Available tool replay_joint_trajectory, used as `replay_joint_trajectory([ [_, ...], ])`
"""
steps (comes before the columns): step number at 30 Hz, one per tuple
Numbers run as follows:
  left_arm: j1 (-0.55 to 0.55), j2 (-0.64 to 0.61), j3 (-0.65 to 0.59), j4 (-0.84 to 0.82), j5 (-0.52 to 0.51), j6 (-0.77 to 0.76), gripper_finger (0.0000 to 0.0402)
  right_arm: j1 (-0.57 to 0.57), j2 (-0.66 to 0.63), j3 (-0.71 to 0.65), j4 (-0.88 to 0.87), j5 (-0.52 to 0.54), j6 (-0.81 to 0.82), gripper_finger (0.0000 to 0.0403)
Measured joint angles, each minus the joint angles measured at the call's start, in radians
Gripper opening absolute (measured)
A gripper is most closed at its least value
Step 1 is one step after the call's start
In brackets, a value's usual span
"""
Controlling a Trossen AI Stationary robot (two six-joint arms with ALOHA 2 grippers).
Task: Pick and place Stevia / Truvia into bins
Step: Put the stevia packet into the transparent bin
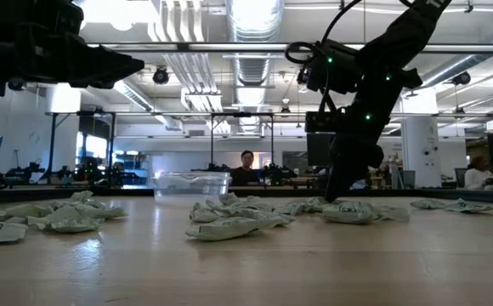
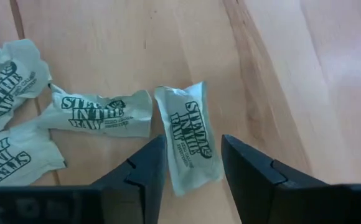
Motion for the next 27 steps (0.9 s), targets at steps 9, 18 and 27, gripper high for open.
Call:
replay_joint_trajectory([
  [9,0.000,0.001,0.000,0.000,0.000,0.000,0.0170,-0.001,0.005,-0.022,0.007,0.000,0.007,0.0100],
  [18,0.000,0.002,0.000,0.000,0.000,0.000,0.0170,-0.001,0.003,-0.023,0.004,0.004,-0.021,0.0018],
  [27,0.000,0.002,0.000,0.000,0.000,0.000,0.0170,-0.001,0.003,0.009,0.002,0.011,-0.025,0.0009],
])
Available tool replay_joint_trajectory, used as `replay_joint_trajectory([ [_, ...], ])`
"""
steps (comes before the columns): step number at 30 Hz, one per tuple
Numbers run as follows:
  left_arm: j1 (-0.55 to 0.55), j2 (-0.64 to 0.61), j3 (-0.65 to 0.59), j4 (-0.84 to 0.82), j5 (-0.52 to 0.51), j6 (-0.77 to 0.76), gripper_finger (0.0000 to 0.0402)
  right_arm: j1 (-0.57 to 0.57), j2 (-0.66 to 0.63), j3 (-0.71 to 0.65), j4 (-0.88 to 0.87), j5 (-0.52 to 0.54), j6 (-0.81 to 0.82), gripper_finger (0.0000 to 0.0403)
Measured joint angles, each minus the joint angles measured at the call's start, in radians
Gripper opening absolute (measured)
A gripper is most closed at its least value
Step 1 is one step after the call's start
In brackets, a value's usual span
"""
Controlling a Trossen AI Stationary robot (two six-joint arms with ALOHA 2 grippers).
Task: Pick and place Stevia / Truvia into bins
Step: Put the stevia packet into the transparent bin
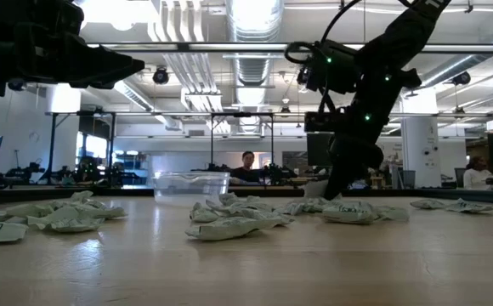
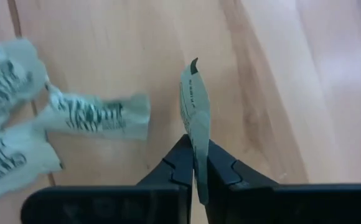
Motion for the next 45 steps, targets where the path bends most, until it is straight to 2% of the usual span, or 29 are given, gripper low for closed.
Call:
replay_joint_trajectory([
  [7,0.000,0.000,0.000,0.000,0.000,0.000,0.0170,0.000,0.000,0.078,0.038,0.000,-0.046,0.0009],
  [17,0.000,0.000,0.000,0.000,0.000,0.000,0.0170,0.000,0.001,0.164,0.405,-0.006,-0.227,0.0009],
  [25,0.000,0.000,0.000,0.000,0.000,0.008,0.0170,0.000,0.001,0.176,0.558,-0.015,-0.235,0.0009],
  [30,0.000,0.000,0.000,0.000,0.000,0.008,0.0170,0.001,0.011,0.175,0.570,-0.090,-0.227,0.0009],
  [35,0.000,0.000,0.000,0.001,0.000,0.008,0.0170,0.007,0.116,0.189,0.679,-0.144,-0.234,0.0009],
  [39,0.000,0.005,0.000,0.001,0.000,0.008,0.0170,0.002,0.222,0.268,0.651,-0.152,-0.266,0.0009],
  [45,0.000,0.016,-0.001,0.003,0.000,0.027,0.0170,-0.004,0.333,0.442,0.488,-0.161,-0.246,0.0009],
])
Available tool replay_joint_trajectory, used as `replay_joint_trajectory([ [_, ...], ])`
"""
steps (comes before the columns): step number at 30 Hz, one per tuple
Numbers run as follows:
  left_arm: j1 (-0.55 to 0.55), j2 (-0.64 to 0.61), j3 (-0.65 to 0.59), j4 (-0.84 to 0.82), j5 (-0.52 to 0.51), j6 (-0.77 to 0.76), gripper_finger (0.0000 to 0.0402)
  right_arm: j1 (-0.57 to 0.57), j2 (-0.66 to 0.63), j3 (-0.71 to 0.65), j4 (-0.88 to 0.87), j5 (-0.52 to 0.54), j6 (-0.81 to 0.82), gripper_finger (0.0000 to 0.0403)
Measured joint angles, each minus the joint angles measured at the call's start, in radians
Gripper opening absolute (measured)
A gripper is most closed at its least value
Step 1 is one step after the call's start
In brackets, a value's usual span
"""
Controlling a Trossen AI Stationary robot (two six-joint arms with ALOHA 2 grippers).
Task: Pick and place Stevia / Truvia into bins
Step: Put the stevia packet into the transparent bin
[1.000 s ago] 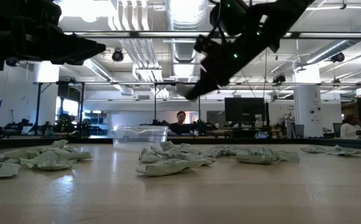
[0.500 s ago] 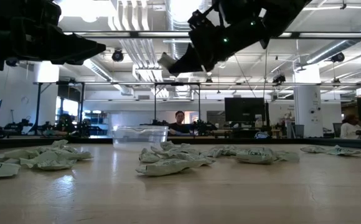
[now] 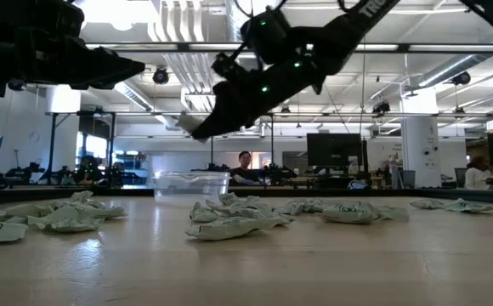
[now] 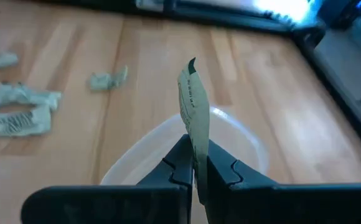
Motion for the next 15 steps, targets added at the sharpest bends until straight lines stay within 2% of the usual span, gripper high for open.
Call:
replay_joint_trajectory([
  [3,0.000,0.009,0.000,0.000,0.000,0.000,0.0170,-0.001,0.045,0.075,-0.119,-0.001,0.005,0.0009],
  [9,0.000,0.016,0.000,-0.006,0.000,-0.001,0.0170,-0.013,0.095,0.133,-0.180,0.000,0.018,0.0012],
  [15,0.000,0.016,0.000,-0.010,-0.001,-0.001,0.0170,-0.014,0.077,0.123,-0.195,-0.001,-0.003,0.0058],
])
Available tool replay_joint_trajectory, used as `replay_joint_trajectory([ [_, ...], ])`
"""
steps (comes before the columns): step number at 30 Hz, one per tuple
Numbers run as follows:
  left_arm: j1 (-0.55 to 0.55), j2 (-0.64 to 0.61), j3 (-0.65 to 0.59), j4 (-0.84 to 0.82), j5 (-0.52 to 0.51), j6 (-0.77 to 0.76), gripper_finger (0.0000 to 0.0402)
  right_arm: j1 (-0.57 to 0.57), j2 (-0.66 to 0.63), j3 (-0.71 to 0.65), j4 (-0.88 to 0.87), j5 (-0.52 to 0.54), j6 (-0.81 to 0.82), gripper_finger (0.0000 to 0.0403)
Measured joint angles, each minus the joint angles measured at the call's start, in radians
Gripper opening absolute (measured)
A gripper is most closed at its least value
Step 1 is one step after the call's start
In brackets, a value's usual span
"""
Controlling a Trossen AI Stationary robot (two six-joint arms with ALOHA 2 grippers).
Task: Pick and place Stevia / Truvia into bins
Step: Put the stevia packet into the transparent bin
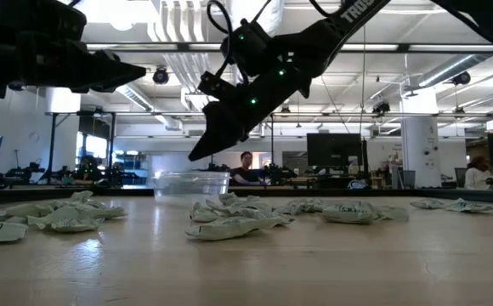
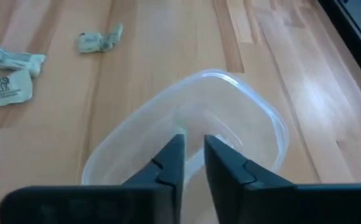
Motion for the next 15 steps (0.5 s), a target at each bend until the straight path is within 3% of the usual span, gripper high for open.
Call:
replay_joint_trajectory([
  [5,-0.001,-0.002,0.004,-0.094,-0.057,0.006,0.0170,0.000,-0.028,0.002,-0.063,0.001,0.002,0.0108],
  [12,0.000,0.024,0.139,-0.554,-0.170,-0.066,0.0169,0.006,-0.111,0.001,-0.211,0.000,-0.004,0.0138],
  [15,0.000,0.060,0.184,-0.631,-0.175,-0.149,0.0169,0.015,-0.149,0.001,-0.283,-0.009,-0.006,0.0141],
])
